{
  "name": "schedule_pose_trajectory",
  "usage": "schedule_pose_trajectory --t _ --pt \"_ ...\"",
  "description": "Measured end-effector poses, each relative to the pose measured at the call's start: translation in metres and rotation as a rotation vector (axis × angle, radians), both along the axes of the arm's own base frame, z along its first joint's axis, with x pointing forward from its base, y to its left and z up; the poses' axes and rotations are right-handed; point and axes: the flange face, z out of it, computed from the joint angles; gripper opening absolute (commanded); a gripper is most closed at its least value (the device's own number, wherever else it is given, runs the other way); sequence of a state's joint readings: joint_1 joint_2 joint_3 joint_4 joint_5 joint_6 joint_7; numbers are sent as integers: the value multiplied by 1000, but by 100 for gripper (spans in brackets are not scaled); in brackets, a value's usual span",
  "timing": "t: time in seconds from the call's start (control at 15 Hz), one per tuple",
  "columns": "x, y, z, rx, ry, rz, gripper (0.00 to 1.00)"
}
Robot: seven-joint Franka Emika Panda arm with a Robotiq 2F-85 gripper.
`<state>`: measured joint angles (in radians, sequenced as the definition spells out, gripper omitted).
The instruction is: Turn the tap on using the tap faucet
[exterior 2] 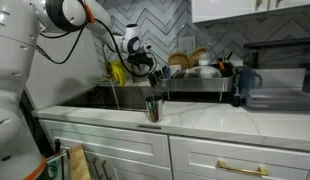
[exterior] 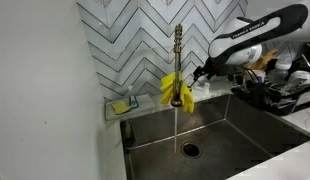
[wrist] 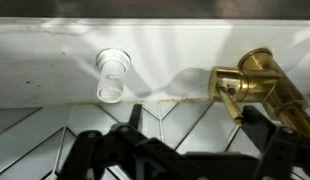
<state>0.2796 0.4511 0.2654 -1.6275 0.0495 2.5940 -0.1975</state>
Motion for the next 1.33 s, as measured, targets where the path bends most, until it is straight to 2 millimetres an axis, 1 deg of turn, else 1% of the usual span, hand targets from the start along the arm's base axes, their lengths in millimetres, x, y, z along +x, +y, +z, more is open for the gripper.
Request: schedule_pose_trajectory --t 0.33,0.8,1.0,1.33 --pt "0 0 2 2 -2 0 100" --pt "-4 4 13 29 -2 2 100" --pt "-7 8 13 41 13 4 100" --pt "-7 6 10 41 48 0 100"
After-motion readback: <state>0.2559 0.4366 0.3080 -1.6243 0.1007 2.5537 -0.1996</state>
